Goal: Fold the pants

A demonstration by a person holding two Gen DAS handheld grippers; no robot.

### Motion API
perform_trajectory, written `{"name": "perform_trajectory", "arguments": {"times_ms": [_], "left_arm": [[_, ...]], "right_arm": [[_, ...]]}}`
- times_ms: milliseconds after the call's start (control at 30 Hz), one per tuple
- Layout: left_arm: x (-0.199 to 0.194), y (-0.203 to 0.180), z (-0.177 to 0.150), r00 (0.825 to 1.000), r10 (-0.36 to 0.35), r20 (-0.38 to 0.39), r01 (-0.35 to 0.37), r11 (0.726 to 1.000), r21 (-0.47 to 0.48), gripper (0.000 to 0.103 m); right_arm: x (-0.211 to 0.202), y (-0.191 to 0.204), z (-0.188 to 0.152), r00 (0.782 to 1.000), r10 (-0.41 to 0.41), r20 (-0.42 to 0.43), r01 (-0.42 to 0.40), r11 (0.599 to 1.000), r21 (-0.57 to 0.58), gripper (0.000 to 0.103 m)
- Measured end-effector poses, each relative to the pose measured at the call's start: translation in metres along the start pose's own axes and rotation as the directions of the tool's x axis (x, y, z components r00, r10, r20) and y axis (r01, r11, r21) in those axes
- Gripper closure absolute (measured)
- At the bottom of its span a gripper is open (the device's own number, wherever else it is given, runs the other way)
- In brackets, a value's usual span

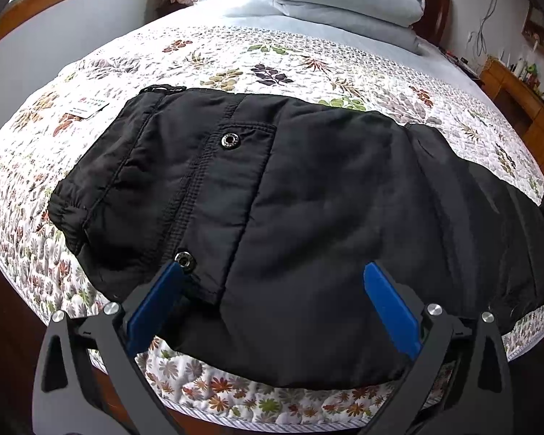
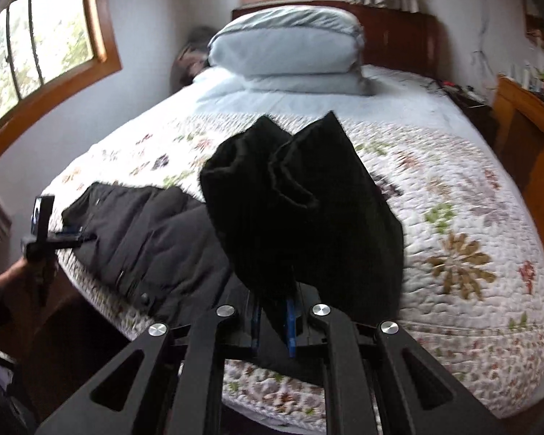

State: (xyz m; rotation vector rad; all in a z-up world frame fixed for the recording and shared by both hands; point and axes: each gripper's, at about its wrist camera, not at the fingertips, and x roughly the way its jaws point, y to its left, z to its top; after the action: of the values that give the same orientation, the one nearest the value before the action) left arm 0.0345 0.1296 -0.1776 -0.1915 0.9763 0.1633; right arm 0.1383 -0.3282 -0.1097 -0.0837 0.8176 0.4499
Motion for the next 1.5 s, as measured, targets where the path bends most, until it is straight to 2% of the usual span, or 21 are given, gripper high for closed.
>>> {"name": "perform_trajectory", "arguments": {"times_ms": [367,500,633,800,833,867,933,967,1033,1133,1233,1300,1367,1500], "left_arm": [[0.001,0.000,0.000,1.000,0.002,-0.002,-0.002,1.000,0.004,0.003],[0.001,0.000,-0.001,1.000,0.001,-0.002,-0.001,1.000,0.001,0.003],[0.002,0.000,-0.001,1.000,0.002,-0.002,-0.002,1.000,0.003,0.003],[0.003,0.000,-0.001,1.000,0.005,-0.004,-0.005,1.000,0.006,0.003],[0.003,0.000,-0.001,1.000,0.005,-0.004,-0.005,1.000,0.007,0.003],[0.003,0.001,-0.001,1.000,0.004,-0.004,-0.004,1.000,0.006,0.003],[0.003,0.000,-0.001,1.000,0.004,-0.004,-0.004,1.000,0.004,0.003],[0.003,0.000,0.000,1.000,0.004,-0.004,-0.004,1.000,0.003,0.003],[0.003,0.000,0.000,1.000,0.004,-0.005,-0.004,1.000,0.003,0.003],[0.003,0.000,0.000,1.000,0.004,-0.005,-0.004,1.000,0.003,0.003],[0.003,0.001,0.000,1.000,0.001,-0.006,-0.001,1.000,-0.003,0.003],[0.003,0.002,0.000,1.000,0.000,-0.006,0.000,1.000,-0.005,0.003],[0.004,0.002,0.000,1.000,0.001,-0.007,-0.001,1.000,-0.001,0.003],[0.003,0.002,0.000,1.000,0.003,-0.007,-0.003,1.000,-0.002,0.003]], "right_arm": [[0.057,0.038,-0.022,0.990,0.011,-0.141,-0.025,0.995,-0.095,0.092],[0.073,0.052,-0.037,0.982,-0.023,-0.189,-0.009,0.986,-0.166,0.092],[0.086,0.055,-0.050,0.977,-0.036,-0.212,-0.002,0.984,-0.176,0.090],[0.094,0.063,-0.060,0.970,-0.025,-0.241,-0.028,0.976,-0.217,0.071],[0.093,0.064,-0.060,0.969,-0.012,-0.248,-0.043,0.975,-0.217,0.065],[0.089,0.064,-0.059,0.967,0.024,-0.253,-0.077,0.977,-0.200,0.054],[0.081,0.064,-0.053,0.965,0.100,-0.242,-0.141,0.977,-0.160,0.042],[0.077,0.064,-0.050,0.966,0.127,-0.227,-0.163,0.976,-0.146,0.042],[0.072,0.064,-0.044,0.970,0.140,-0.200,-0.168,0.977,-0.131,0.041],[0.076,0.066,-0.041,0.976,0.099,-0.191,-0.130,0.979,-0.155,0.042],[0.088,0.067,-0.042,0.974,0.071,-0.216,-0.108,0.981,-0.164,0.059],[0.093,0.066,-0.042,0.972,0.080,-0.221,-0.113,0.984,-0.141,0.062],[0.094,0.067,-0.041,0.971,0.092,-0.223,-0.125,0.982,-0.140,0.075],[0.088,0.068,-0.037,0.973,0.106,-0.207,-0.138,0.980,-0.147,0.082]]}}
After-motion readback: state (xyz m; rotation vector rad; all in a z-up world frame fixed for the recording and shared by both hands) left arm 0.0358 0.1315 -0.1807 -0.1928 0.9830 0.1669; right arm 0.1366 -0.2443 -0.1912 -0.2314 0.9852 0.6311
